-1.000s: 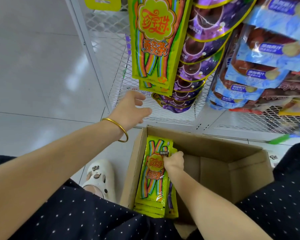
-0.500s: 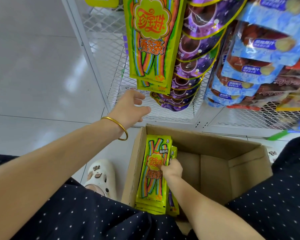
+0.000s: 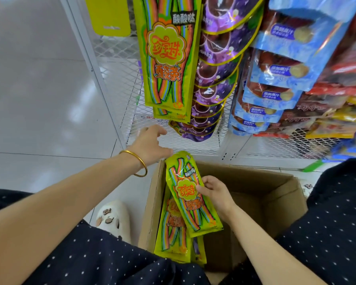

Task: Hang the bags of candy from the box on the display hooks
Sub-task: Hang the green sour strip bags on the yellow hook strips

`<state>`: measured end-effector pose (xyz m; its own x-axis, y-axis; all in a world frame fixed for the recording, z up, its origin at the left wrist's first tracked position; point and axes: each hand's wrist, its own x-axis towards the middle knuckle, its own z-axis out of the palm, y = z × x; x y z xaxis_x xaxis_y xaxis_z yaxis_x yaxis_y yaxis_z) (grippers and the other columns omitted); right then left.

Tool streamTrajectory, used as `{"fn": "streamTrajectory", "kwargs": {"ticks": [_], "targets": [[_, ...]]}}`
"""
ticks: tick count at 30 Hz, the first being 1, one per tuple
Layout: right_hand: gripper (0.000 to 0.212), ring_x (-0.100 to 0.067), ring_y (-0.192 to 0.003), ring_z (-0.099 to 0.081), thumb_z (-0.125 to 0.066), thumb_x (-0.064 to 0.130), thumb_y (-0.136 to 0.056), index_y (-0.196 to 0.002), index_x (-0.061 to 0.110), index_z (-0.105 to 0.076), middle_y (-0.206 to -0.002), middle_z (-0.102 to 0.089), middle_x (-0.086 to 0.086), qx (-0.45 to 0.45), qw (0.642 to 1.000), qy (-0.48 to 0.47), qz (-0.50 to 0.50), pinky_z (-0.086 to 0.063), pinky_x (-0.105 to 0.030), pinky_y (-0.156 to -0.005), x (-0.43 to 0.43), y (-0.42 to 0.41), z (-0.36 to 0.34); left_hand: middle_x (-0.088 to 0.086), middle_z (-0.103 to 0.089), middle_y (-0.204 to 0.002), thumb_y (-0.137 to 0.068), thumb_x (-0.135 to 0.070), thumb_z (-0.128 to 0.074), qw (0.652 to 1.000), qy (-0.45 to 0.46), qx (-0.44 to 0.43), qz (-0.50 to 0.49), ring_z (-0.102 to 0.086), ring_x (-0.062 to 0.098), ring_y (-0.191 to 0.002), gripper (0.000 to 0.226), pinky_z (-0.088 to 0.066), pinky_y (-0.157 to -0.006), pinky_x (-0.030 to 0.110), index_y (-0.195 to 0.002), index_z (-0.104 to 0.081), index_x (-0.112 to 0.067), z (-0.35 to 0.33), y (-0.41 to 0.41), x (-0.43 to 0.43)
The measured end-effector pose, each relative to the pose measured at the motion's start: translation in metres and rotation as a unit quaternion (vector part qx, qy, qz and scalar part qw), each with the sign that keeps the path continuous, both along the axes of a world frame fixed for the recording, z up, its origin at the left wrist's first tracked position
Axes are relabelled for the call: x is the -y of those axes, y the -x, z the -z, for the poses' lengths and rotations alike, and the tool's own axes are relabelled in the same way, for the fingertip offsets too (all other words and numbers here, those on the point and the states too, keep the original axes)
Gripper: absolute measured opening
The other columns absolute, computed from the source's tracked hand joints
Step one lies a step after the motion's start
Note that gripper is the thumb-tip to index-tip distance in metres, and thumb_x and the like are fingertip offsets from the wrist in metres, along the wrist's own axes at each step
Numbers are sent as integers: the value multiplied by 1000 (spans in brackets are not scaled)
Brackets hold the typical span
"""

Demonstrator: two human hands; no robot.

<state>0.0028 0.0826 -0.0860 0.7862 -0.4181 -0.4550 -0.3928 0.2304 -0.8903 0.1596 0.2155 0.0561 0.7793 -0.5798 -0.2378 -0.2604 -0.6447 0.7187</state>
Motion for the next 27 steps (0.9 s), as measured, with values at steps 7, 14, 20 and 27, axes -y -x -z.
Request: {"fn": "streamTrajectory", "kwargs": {"ticks": [7, 14, 20, 27], "targets": [[7, -26, -93, -65, -60, 4, -86, -90, 10, -58, -95, -69, -8, 103, 994, -11, -23, -52, -40, -88, 14, -12, -77, 4, -54, -116, -83, -16, -66, 998, 31, 52, 17, -50, 15, -108, 45, -36, -83, 18, -125, -52, -8, -20, -1, 2], [39, -9, -78, -59, -63, 0, -84, -79, 22, -31, -79, -60, 14, 256, 952, 165, 30, -49, -26, -66, 9, -27, -147, 2, -52, -74, -84, -23, -65, 991, 111, 72, 24, -47, 13, -67, 19, -39, -64, 23, -92, -68, -6, -70, 5, 7], [18, 3, -81, -48, -65, 11, -78, -79, 26, -55, -81, -49, 15, 348, 825, 445, 8, -35, -8, -73, 1, -57, -229, 3, -63, -69, -84, -14, -64, 967, 252, 33, -14, -57, -2, -57, 2, -47, -59, 19, -82, -63, -13, -130, 4, 9], [27, 10, -97, -50, -62, 2, -84, -104, 19, -66, -97, -58, 19, 399, 781, 477, 48, -35, -4, -88, 11, -97, -325, 7, -61, -78, -87, -19, -62, 914, 362, 176, -52, -57, 10, -73, 5, -47, -72, 26, -83, -62, -16, -202, -28, 25]]}}
